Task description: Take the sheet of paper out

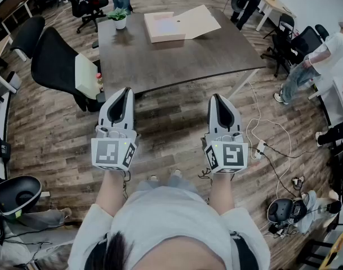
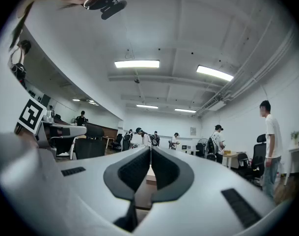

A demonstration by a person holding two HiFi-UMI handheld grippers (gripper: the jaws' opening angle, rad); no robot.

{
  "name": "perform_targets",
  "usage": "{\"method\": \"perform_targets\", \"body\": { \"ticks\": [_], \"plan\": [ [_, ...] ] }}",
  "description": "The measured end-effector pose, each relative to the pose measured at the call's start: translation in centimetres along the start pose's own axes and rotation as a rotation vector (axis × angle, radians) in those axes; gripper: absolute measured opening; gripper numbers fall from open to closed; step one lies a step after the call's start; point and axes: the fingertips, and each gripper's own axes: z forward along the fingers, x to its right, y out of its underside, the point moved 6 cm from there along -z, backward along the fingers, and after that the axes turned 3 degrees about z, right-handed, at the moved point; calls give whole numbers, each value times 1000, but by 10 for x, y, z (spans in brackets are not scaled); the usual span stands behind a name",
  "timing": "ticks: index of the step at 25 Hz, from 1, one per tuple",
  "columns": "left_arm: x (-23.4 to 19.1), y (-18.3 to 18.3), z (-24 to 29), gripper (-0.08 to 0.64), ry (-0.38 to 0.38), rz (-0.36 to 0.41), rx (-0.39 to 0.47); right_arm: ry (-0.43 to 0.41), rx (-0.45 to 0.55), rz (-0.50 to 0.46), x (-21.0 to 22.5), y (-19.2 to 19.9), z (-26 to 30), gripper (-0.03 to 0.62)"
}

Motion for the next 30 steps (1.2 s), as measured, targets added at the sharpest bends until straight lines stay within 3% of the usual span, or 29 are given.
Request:
{"method": "perform_targets", "body": {
  "ticks": [14, 30],
  "plan": [
    [-14, 4, 0, 9, 19, 1, -8, -1, -12, 3, -15, 4, 11, 17],
    [-34, 22, 12, 9, 39, -6, -10, 71, 0, 41, -16, 17, 22, 17]
  ]
}}
